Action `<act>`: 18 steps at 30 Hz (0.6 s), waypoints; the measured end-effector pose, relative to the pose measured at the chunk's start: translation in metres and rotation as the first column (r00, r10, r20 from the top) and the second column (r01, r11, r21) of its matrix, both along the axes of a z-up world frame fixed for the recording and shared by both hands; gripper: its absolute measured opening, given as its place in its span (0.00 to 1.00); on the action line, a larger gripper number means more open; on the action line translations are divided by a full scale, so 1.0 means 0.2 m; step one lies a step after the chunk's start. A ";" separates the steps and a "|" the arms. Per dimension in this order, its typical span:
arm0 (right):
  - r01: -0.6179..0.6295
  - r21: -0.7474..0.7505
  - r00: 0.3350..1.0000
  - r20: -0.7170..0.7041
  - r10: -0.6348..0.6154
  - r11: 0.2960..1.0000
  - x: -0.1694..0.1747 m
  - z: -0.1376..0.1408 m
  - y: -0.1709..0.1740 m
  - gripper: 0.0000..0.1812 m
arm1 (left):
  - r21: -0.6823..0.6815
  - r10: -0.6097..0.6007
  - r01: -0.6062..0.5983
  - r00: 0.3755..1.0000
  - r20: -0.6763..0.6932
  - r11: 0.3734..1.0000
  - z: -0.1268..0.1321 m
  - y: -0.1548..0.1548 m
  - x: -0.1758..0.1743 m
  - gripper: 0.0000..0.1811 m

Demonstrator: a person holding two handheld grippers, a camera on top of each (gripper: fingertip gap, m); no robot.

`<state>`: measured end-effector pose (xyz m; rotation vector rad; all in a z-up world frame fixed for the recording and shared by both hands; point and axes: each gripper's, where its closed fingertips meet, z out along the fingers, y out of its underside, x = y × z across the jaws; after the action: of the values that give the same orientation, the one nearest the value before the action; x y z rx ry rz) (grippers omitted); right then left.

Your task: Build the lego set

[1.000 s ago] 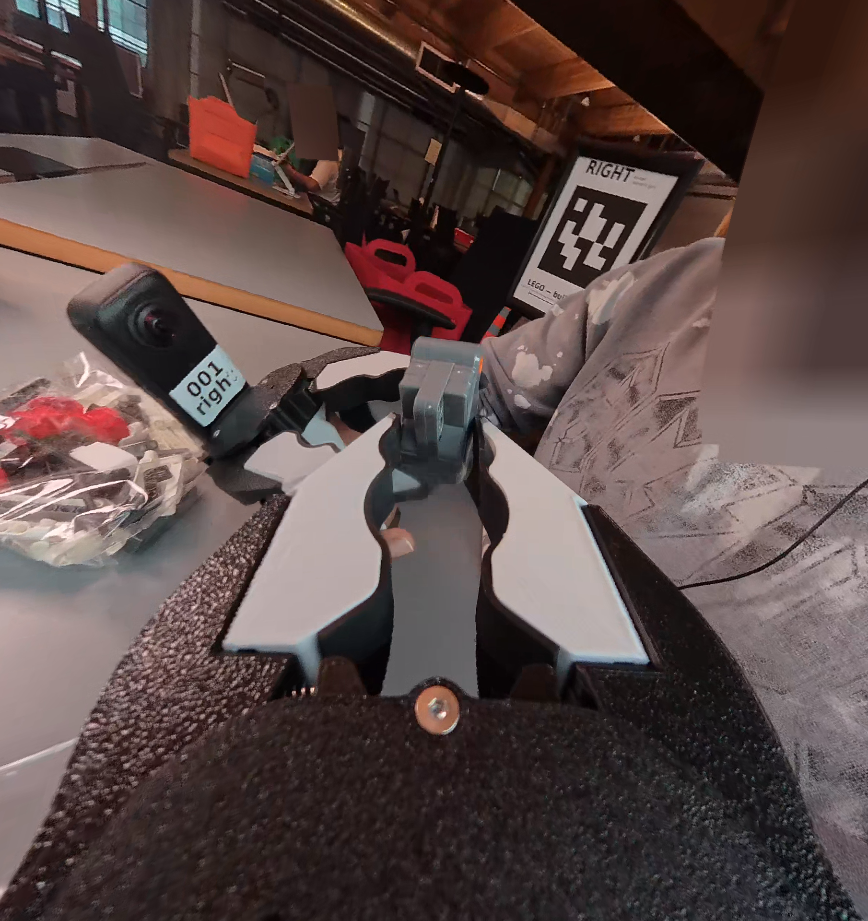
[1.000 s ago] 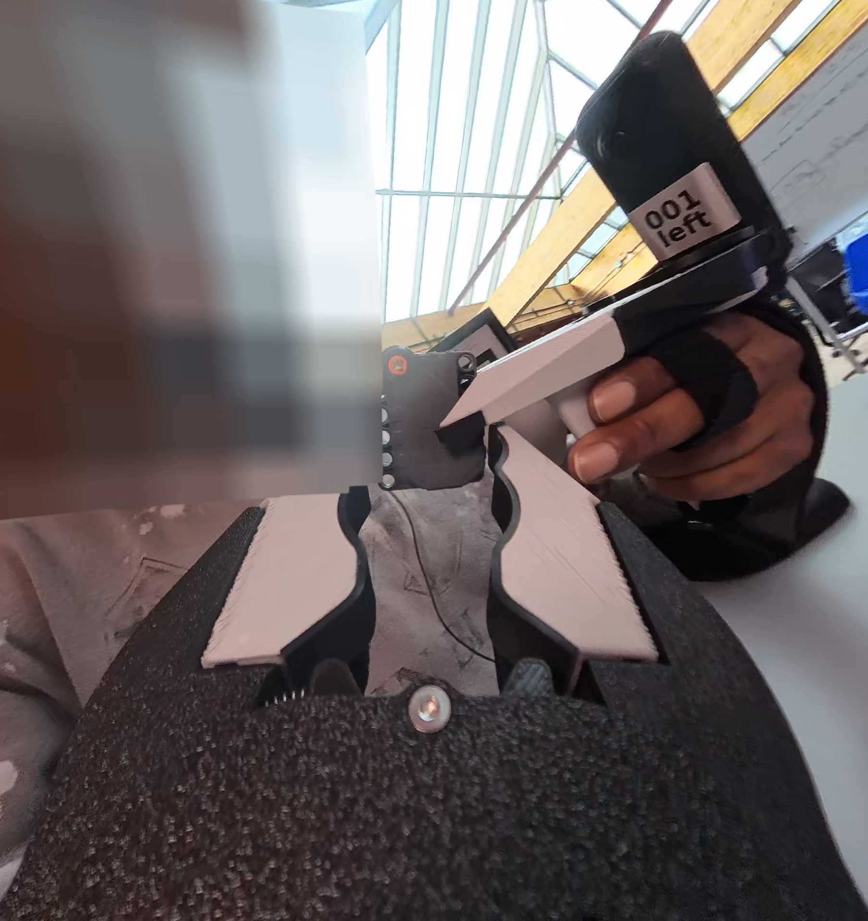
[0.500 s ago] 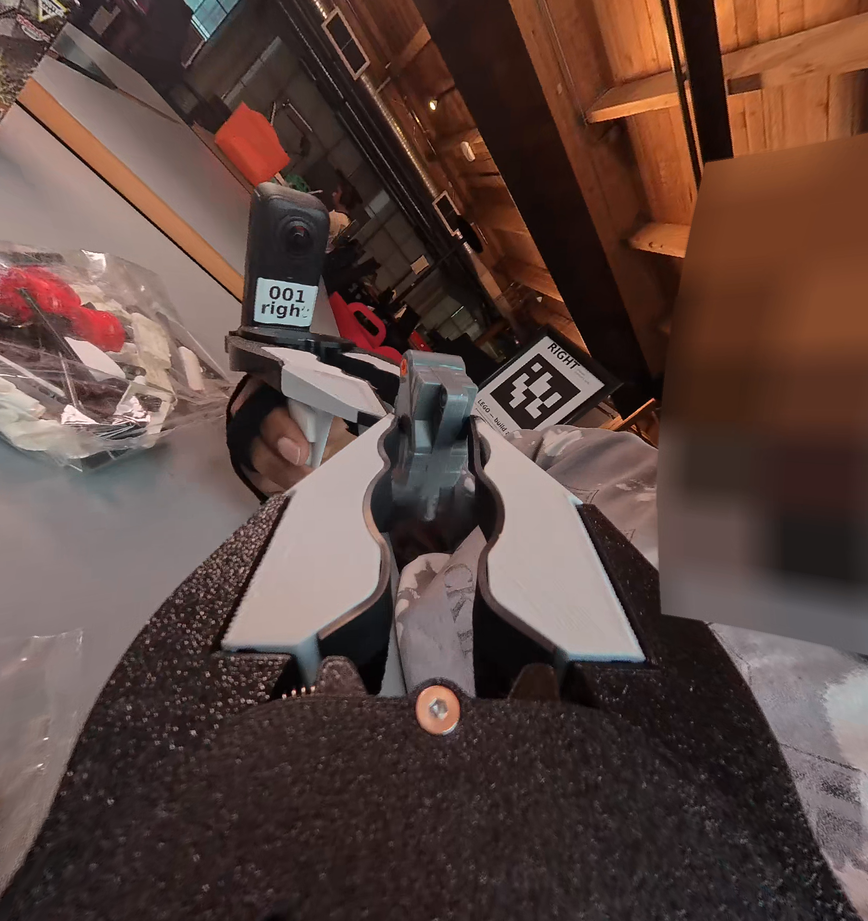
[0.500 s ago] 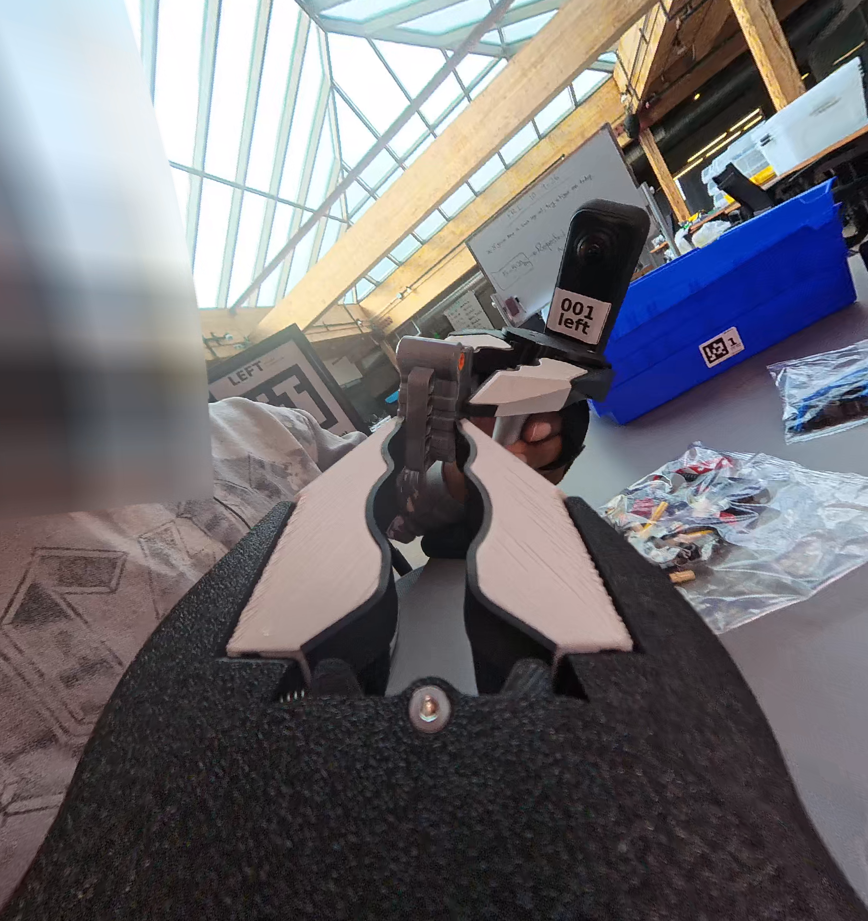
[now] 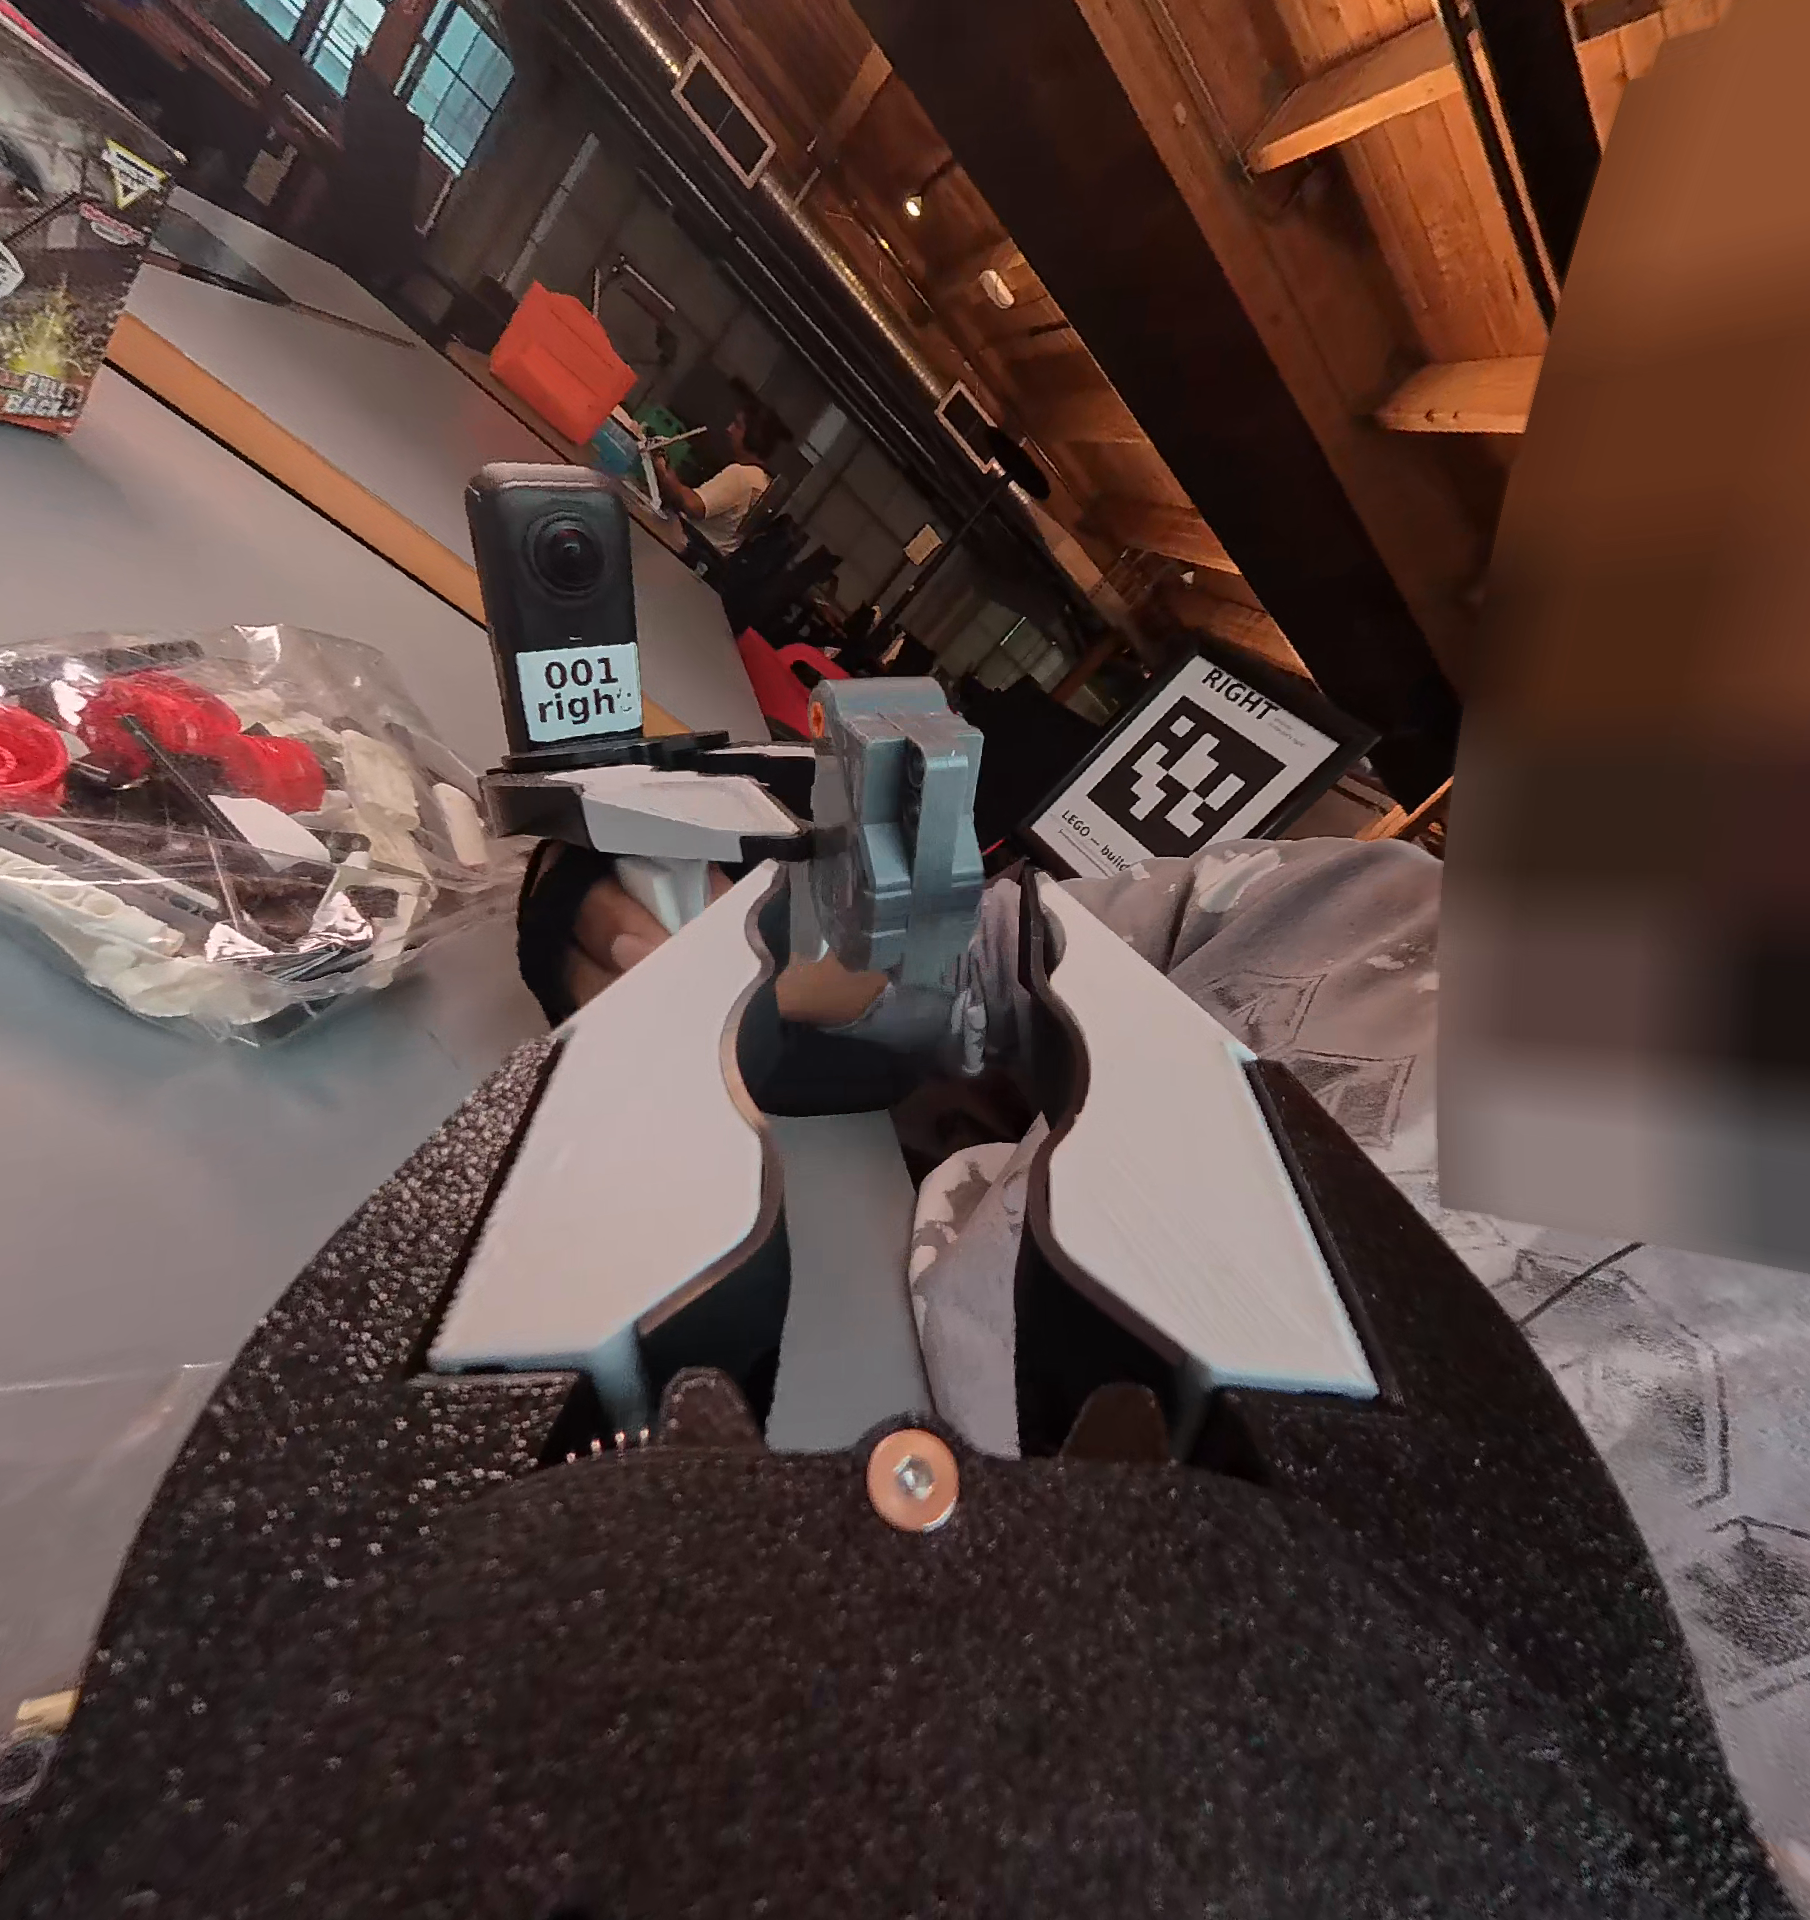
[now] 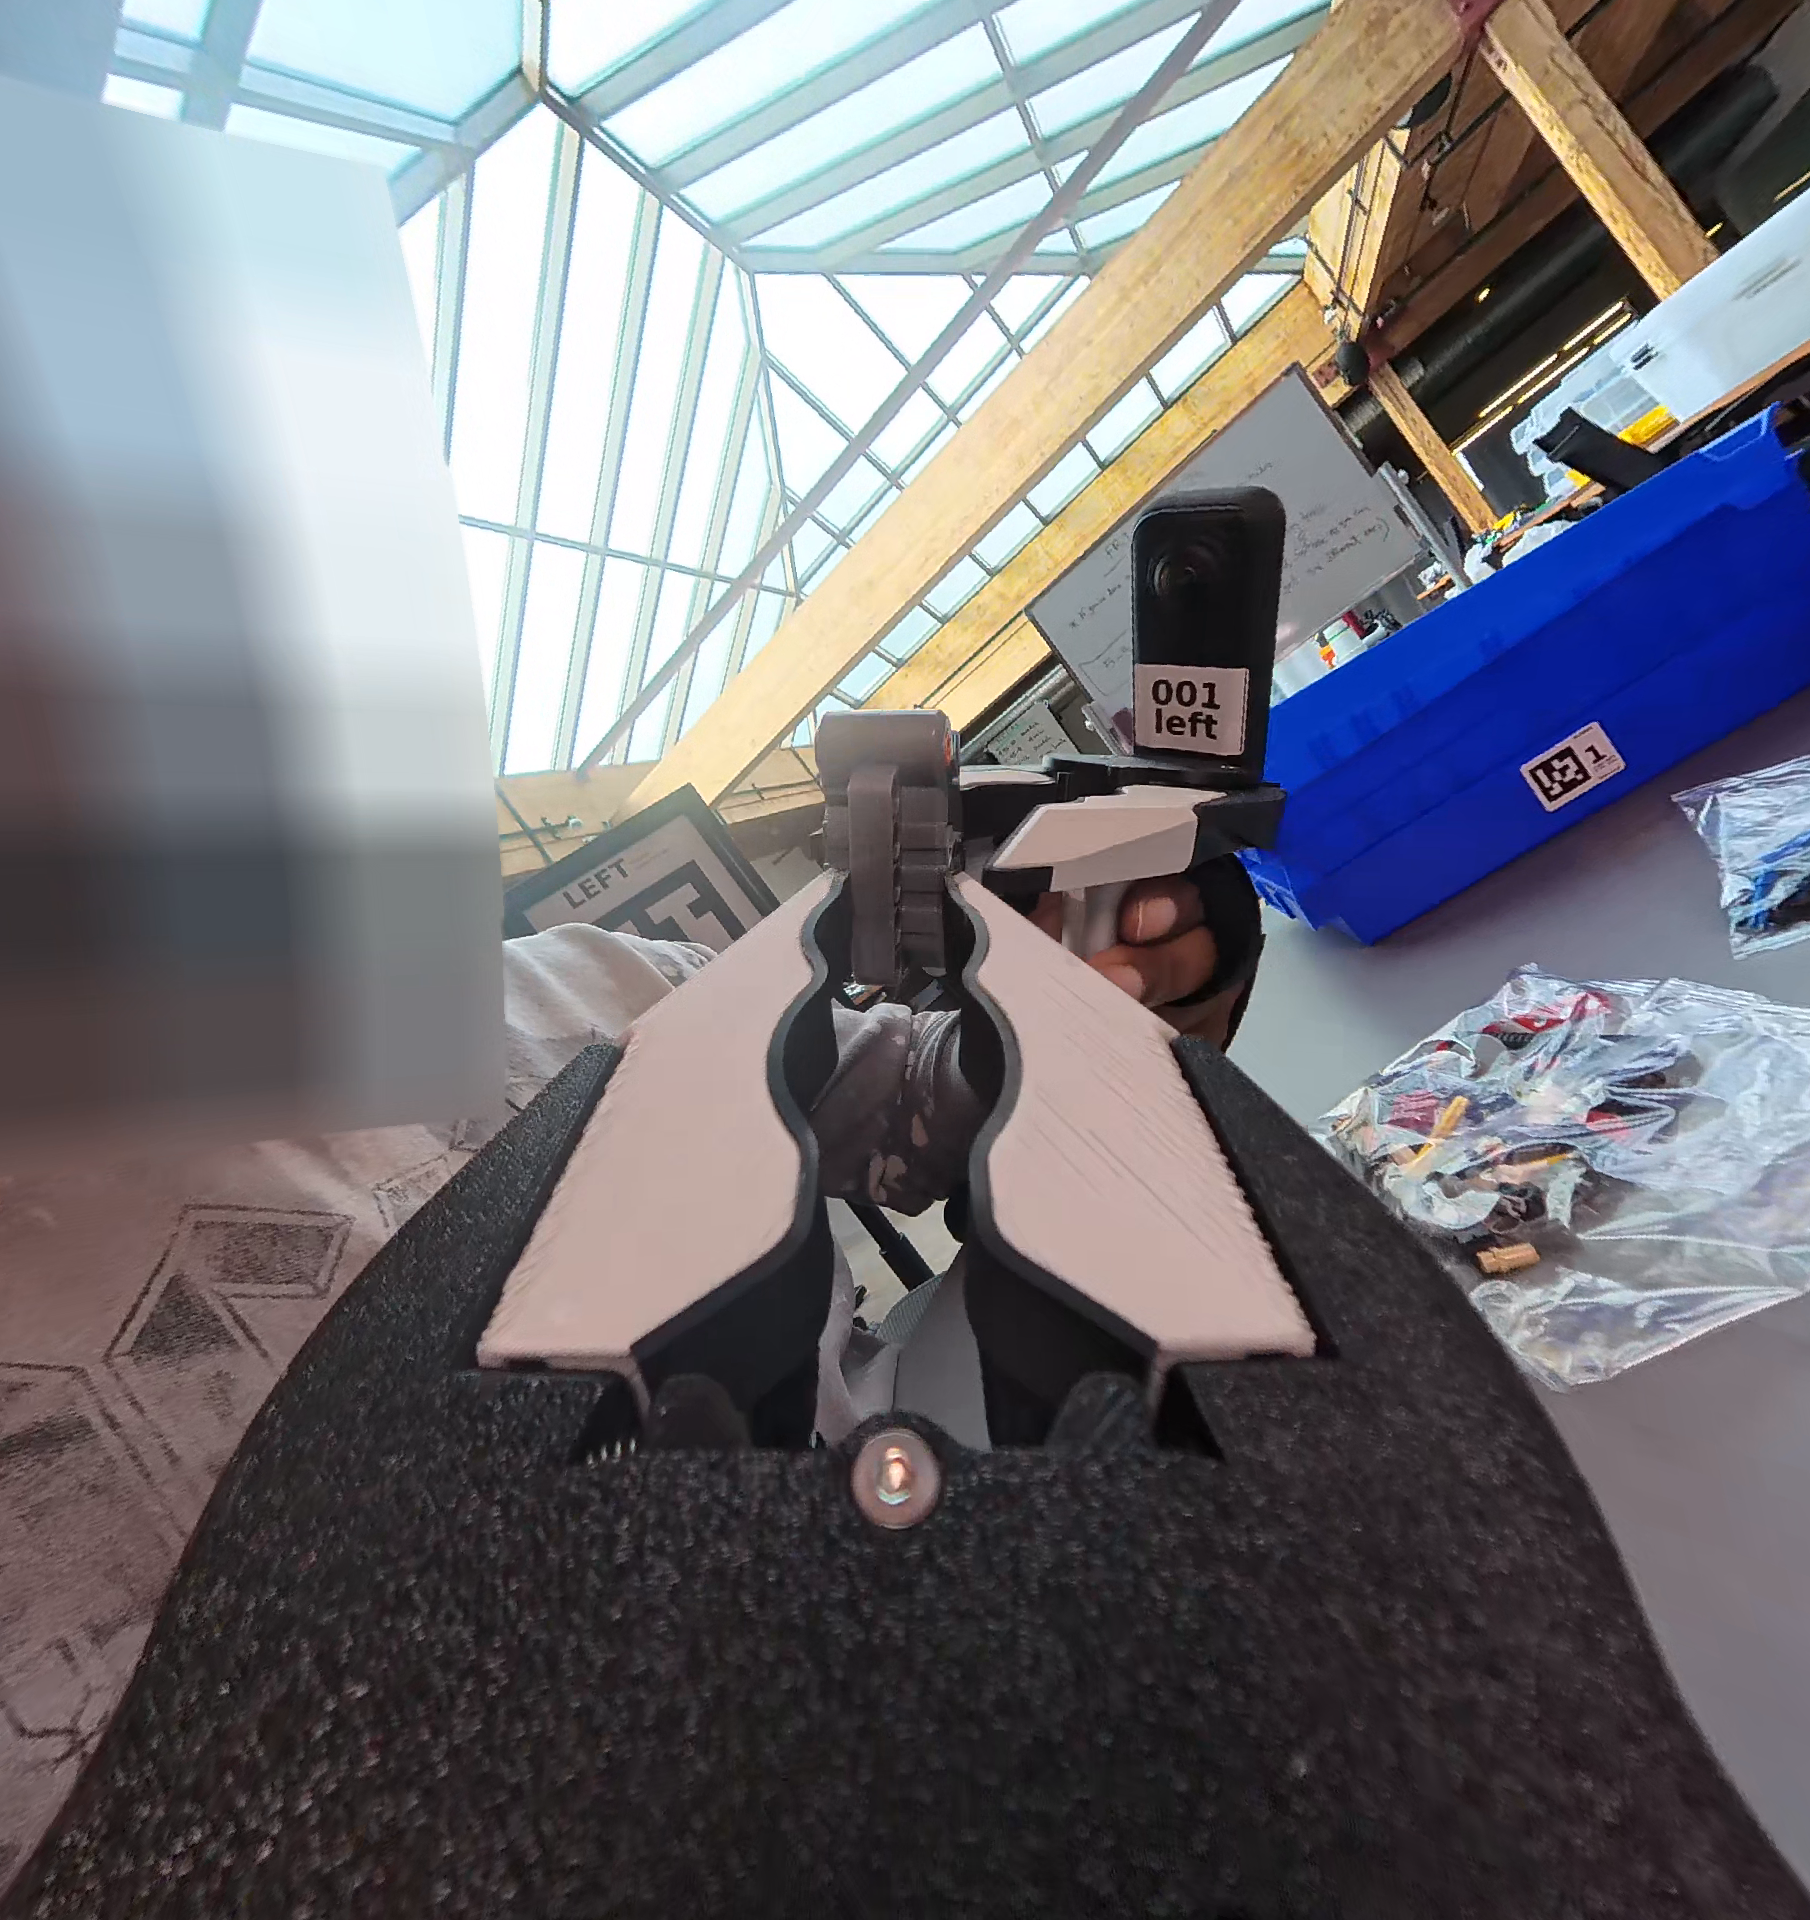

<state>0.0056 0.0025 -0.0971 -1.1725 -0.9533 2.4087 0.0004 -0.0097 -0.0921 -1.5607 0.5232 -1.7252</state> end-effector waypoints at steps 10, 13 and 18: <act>0.122 0.176 0.992 -0.003 -0.123 0.977 -0.01 0.00 0.00 0.09 | 0.310 0.208 -0.132 0.951 -0.227 0.941 -0.04 0.02 0.02 0.14; 0.257 0.429 0.960 -0.007 -0.281 0.866 -0.02 -0.04 0.03 0.04 | 0.538 0.388 -0.146 0.844 -0.370 0.830 -0.10 0.05 -0.01 0.14; 0.335 0.651 0.911 -0.039 -0.411 0.681 -0.02 -0.10 0.07 0.05 | 0.753 0.569 -0.049 0.688 -0.451 0.656 -0.16 0.07 -0.02 0.14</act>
<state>0.0012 0.0155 -0.1171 -1.0885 -1.2884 1.4987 -0.0028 0.0049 -0.1244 -1.5045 1.0215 -0.4849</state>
